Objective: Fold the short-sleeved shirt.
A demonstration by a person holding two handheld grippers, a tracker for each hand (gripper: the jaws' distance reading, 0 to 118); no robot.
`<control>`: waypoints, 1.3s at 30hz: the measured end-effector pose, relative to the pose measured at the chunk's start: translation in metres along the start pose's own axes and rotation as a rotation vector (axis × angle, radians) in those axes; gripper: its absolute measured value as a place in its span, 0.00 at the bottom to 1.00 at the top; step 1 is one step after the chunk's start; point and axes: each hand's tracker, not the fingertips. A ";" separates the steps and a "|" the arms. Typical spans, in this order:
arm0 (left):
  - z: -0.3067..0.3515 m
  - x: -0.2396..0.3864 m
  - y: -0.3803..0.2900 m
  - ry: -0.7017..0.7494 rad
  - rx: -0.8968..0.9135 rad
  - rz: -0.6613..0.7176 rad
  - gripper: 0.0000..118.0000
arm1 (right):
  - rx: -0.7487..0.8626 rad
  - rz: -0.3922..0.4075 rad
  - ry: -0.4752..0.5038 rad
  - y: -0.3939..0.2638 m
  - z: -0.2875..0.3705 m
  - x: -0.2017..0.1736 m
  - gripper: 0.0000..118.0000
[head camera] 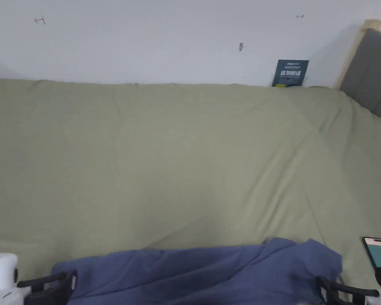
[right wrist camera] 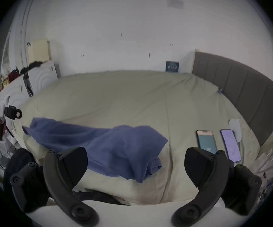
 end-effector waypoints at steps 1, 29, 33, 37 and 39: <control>0.012 0.004 0.002 -0.014 0.042 0.010 0.92 | 0.028 -0.002 -0.005 0.002 0.014 -0.004 1.00; -0.079 -0.114 -0.036 -0.578 -0.264 0.698 0.98 | 0.273 -0.057 0.081 0.027 0.097 -0.073 0.00; -0.150 -0.126 -0.066 -0.704 -0.317 0.709 1.00 | 0.266 -0.076 0.080 0.028 0.097 -0.072 0.00; -0.154 -0.092 -0.049 -0.698 -0.268 0.764 0.99 | 0.269 -0.086 0.076 0.030 0.099 -0.073 0.00; -0.162 -0.093 -0.037 -0.702 -0.304 0.743 0.87 | 0.264 -0.089 0.080 0.030 0.099 -0.073 0.00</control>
